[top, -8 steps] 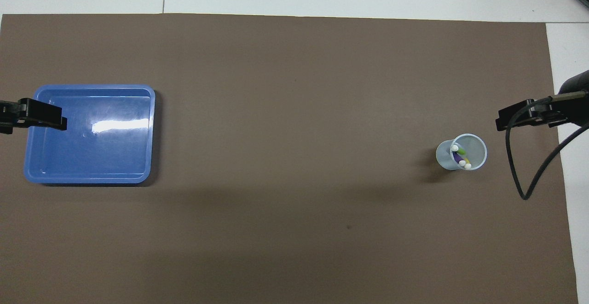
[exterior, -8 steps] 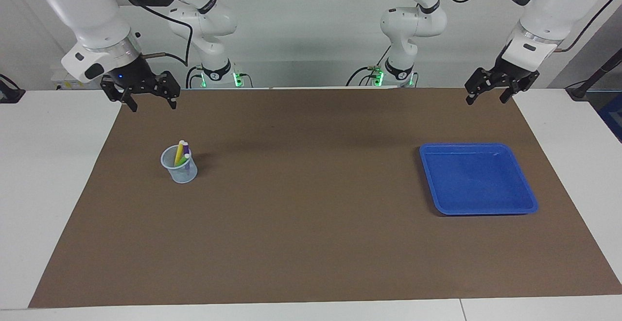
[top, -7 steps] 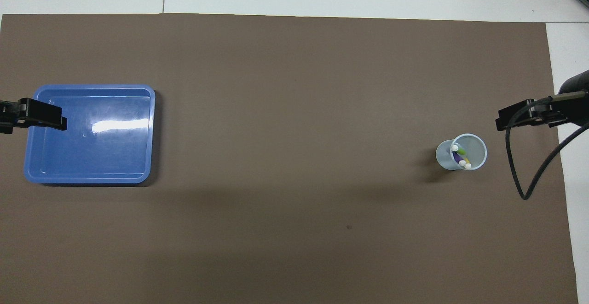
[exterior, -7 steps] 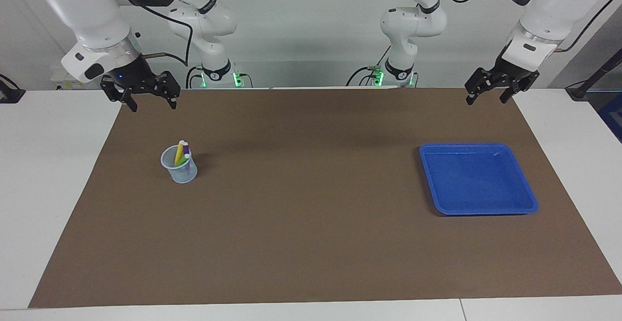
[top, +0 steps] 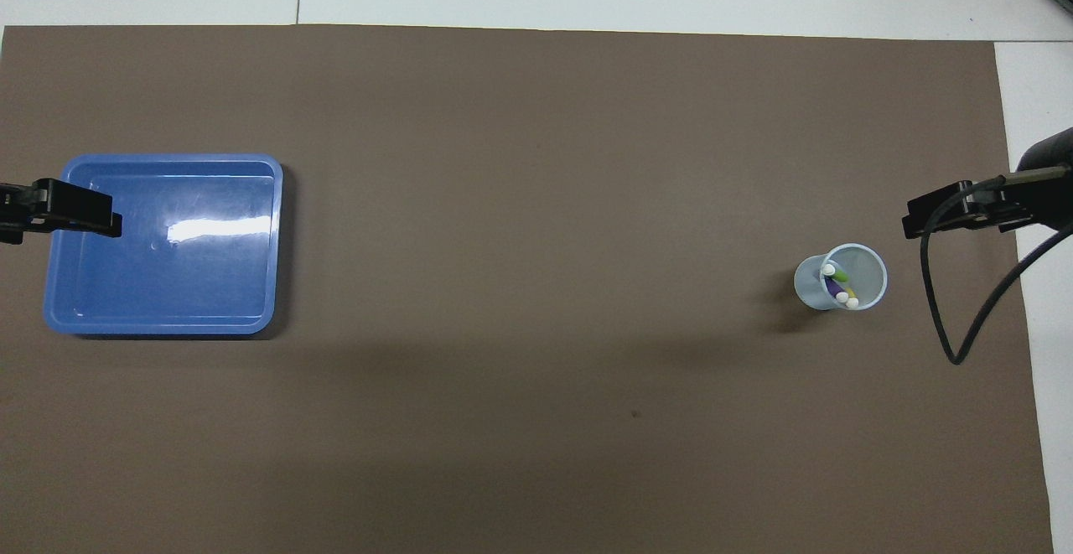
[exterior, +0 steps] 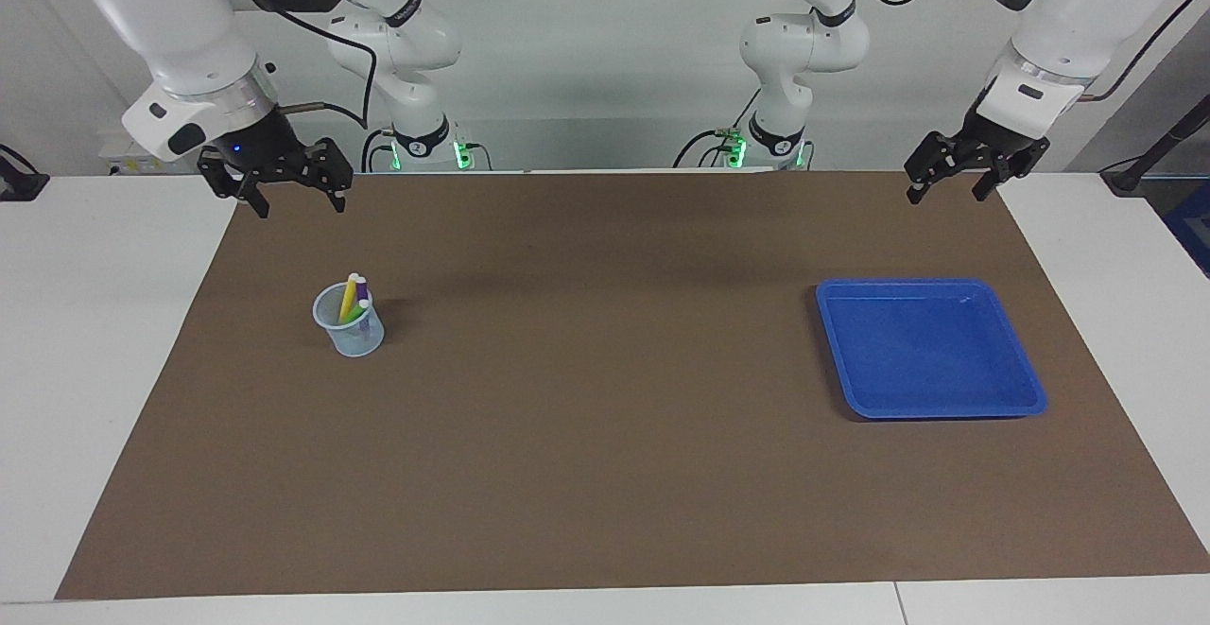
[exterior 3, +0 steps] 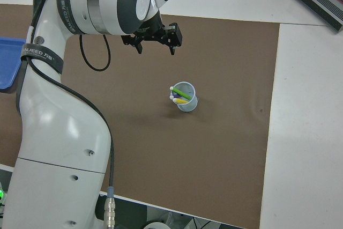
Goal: Right arm passes pens to left for tray arrangement
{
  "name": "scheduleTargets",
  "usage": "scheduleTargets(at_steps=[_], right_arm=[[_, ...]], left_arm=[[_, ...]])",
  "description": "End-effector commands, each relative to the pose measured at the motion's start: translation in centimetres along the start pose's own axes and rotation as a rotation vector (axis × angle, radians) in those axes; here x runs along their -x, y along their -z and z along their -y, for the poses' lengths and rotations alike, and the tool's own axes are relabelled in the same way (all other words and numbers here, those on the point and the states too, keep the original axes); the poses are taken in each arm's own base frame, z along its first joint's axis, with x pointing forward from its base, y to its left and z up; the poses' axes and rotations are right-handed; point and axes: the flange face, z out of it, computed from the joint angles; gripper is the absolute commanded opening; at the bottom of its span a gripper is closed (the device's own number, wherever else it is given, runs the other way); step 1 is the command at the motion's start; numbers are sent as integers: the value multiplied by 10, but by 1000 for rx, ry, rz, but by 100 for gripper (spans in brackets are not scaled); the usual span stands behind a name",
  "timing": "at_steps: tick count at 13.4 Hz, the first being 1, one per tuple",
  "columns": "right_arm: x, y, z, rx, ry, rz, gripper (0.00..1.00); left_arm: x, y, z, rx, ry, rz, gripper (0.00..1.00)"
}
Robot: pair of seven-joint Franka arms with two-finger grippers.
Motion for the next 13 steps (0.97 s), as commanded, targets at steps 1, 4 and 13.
scheduleTargets(at_steps=[1, 4, 13], right_arm=[[3, 3, 1, 7, 15, -12, 100], [-3, -1, 9, 1, 31, -11, 100], [1, -31, 22, 10, 101, -79, 100]], left_arm=[[-1, 6, 3, -17, 9, -1, 100], [-1, 6, 2, -17, 8, 0, 100], [-1, 6, 2, -15, 8, 0, 100]])
